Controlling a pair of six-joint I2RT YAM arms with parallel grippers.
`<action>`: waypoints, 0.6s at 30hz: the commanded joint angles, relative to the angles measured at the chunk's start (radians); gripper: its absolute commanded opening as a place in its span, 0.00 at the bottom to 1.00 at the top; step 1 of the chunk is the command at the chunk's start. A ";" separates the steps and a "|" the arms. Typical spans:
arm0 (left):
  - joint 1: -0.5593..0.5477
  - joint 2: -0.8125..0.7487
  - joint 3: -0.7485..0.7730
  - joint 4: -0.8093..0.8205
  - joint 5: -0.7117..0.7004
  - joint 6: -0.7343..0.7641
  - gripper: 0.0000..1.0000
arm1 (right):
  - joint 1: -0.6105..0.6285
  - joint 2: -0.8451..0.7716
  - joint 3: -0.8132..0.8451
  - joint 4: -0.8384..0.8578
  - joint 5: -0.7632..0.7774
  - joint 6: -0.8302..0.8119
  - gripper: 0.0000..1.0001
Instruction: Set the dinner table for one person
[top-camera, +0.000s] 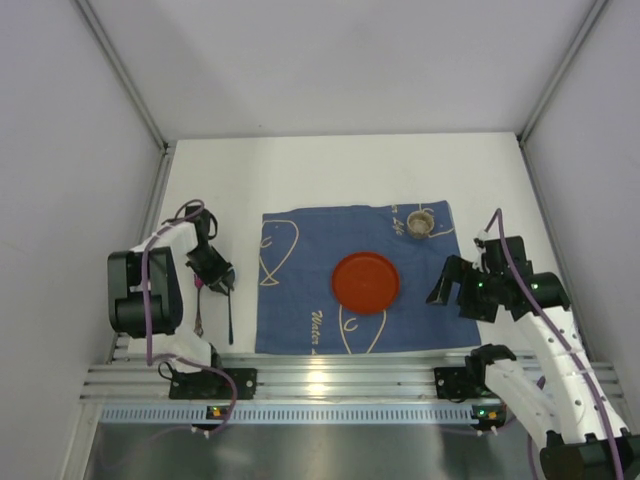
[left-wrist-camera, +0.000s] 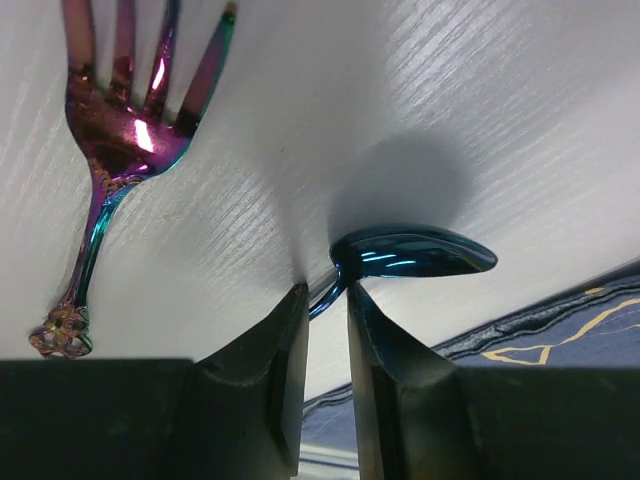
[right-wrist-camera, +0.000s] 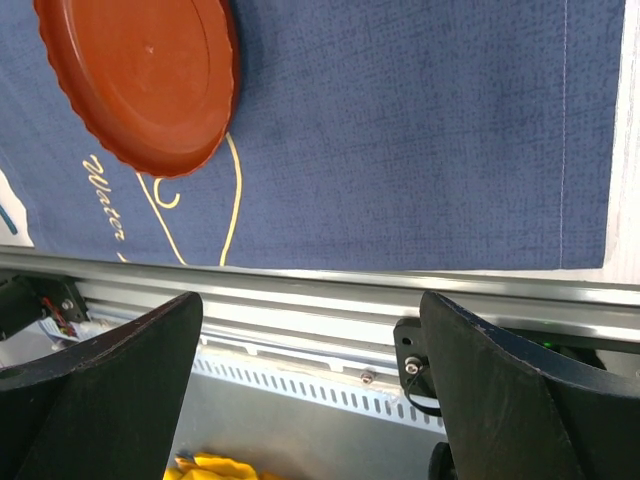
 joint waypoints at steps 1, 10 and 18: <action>0.003 0.140 0.029 0.259 -0.112 0.044 0.27 | 0.004 0.019 -0.001 0.048 0.015 -0.010 0.90; 0.002 0.307 0.230 0.236 -0.143 0.136 0.24 | 0.004 0.078 -0.001 0.094 0.021 0.012 0.90; -0.009 0.383 0.394 0.225 -0.185 0.228 0.24 | 0.004 0.137 0.018 0.123 0.023 0.018 0.90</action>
